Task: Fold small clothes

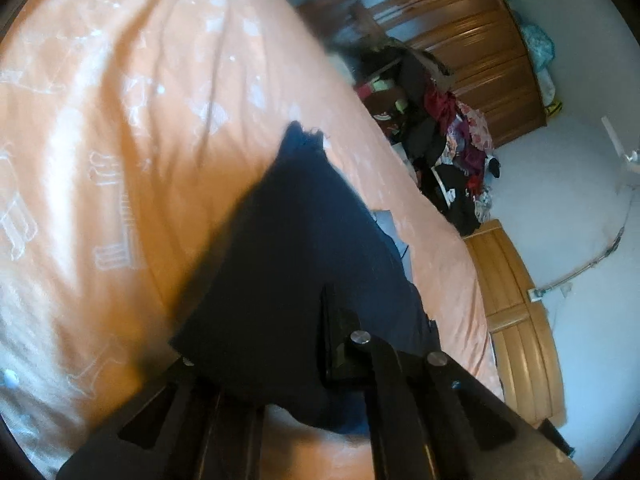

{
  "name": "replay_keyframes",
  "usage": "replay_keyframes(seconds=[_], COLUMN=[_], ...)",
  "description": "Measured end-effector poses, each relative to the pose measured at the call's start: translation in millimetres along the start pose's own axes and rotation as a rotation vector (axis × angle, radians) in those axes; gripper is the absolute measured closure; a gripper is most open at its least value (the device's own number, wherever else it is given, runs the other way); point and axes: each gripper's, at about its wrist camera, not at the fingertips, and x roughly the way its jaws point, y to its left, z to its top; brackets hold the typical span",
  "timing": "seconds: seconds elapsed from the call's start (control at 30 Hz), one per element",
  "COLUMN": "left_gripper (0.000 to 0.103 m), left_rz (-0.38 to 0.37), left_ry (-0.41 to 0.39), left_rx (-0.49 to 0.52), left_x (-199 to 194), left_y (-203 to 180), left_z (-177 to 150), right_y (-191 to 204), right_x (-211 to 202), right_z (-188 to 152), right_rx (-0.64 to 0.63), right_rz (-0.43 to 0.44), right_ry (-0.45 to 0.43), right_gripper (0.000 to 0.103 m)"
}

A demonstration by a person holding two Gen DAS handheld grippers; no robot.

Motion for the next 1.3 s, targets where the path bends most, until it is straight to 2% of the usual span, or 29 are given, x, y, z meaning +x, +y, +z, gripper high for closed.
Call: replay_keyframes(seconds=[0.03, 0.07, 0.17, 0.2, 0.23, 0.27, 0.33, 0.4, 0.43, 0.6, 0.73, 0.83, 0.9, 0.93, 0.97, 1.1, 1.27, 1.3], left_gripper=[0.068, 0.066, 0.072, 0.084, 0.099, 0.099, 0.1, 0.1, 0.1, 0.099, 0.097, 0.095, 0.095, 0.095, 0.095, 0.092, 0.088, 0.088], left_rz=[0.01, -0.003, -0.01, -0.008, -0.005, 0.011, 0.033, 0.063, 0.08, 0.096, 0.083, 0.069, 0.048, 0.037, 0.022, -0.055, -0.128, -0.134], left_ry=[-0.003, -0.006, -0.02, -0.031, -0.038, -0.045, -0.057, -0.064, -0.071, -0.073, -0.048, -0.005, 0.027, 0.042, 0.064, 0.165, 0.337, 0.36], left_rx=[-0.025, -0.065, -0.068, -0.047, -0.006, 0.091, 0.223, 0.376, 0.435, 0.605, 0.708, 0.776, 0.819, 0.84, 0.867, 0.944, 1.043, 1.053], left_x=[4, 7, 13, 13, 12, 11, 9, 8, 6, 12, 26, 40, 50, 54, 60, 86, 133, 141], left_y=[4, 10, 9, 5, -2, -20, -47, -78, -88, -131, -157, -169, -181, -186, -195, -231, -288, -296], left_z=[1, 4, 11, 12, 13, 12, 6, -5, -9, -29, -47, -65, -79, -86, -94, -125, -190, -201], right_y=[2, 4, 11, 16, 21, 27, 39, 57, 69, 92, 81, 59, 34, 23, 2, -77, -162, -168], right_x=[0, -2, 3, 8, 11, 23, 41, 68, 91, 163, 202, 190, 181, 181, 178, 132, 100, 99], right_z=[9, 14, 49, 65, 77, 100, 132, 171, 194, 237, 229, 221, 204, 197, 184, 135, 84, 80], right_rx=[-0.008, -0.008, -0.003, -0.013, -0.019, -0.02, 0.003, 0.029, 0.028, -0.064, -0.021, 0.052, 0.09, 0.118, 0.161, 0.301, 0.443, 0.459], right_rz=[0.007, 0.012, 0.053, 0.065, 0.077, 0.109, 0.172, 0.262, 0.295, 0.316, 0.282, 0.304, 0.312, 0.322, 0.315, 0.317, 0.339, 0.34], right_ry=[-0.009, -0.017, -0.033, -0.036, -0.039, -0.035, -0.02, 0.031, 0.091, 0.279, 0.368, 0.289, 0.244, 0.246, 0.236, 0.122, 0.076, 0.075], right_gripper=[0.005, 0.005, 0.005, 0.005, 0.005, 0.004, 0.004, 0.004, 0.004, 0.004, 0.004, 0.009, 0.037, 0.073, 0.086, 0.089, 0.09, 0.09])
